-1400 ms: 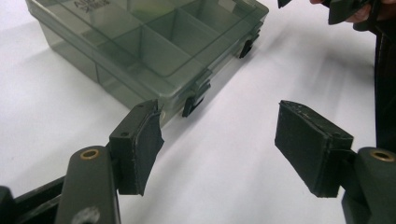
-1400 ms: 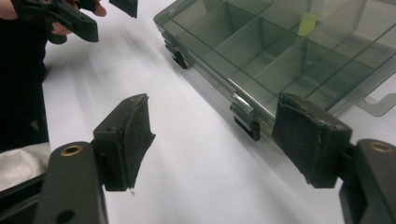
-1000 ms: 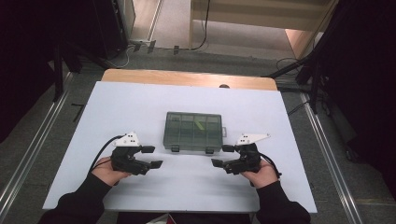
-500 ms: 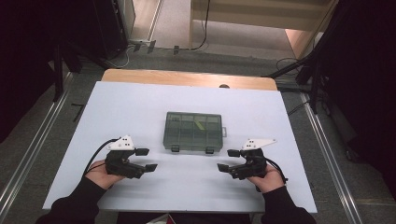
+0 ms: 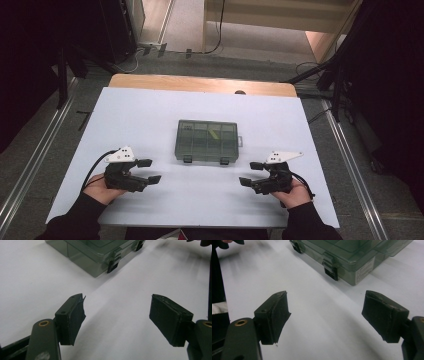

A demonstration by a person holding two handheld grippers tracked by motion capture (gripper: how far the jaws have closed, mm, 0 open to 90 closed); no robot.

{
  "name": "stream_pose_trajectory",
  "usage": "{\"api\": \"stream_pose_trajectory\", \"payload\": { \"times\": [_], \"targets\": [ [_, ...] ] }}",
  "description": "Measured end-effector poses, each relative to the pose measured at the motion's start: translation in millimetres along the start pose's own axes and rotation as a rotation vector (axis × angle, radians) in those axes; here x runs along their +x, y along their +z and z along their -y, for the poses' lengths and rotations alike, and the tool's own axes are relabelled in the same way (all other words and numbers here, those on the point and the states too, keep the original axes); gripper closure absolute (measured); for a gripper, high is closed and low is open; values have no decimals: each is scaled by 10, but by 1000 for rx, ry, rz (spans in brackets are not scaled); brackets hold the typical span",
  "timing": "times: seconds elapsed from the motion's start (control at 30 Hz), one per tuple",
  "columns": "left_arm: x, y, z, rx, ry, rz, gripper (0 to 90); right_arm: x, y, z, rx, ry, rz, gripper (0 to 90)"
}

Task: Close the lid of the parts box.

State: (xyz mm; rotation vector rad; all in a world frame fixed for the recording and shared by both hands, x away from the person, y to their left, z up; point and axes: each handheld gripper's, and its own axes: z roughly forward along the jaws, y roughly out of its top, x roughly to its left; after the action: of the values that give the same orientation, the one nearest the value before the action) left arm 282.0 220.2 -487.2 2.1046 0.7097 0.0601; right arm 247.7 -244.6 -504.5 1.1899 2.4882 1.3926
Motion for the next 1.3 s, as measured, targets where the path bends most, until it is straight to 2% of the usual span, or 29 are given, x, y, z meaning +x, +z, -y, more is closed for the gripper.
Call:
{"api": "stream_pose_trajectory", "payload": {
  "times": [0.27, 0.5, 1.3],
  "targets": [
    [57, -57, 44, -7, -5, -25, 274, -39, -71, 35, -26, 9, 19, 218],
    [99, -75, 71, -3, -11, -44, 274, -54, -62, 42, -20, 13, 25, 219],
    [67, -44, 62, 2, 6, -34, 274, -42, -47, 42, -10, 5, 29, 220]
  ]
}}
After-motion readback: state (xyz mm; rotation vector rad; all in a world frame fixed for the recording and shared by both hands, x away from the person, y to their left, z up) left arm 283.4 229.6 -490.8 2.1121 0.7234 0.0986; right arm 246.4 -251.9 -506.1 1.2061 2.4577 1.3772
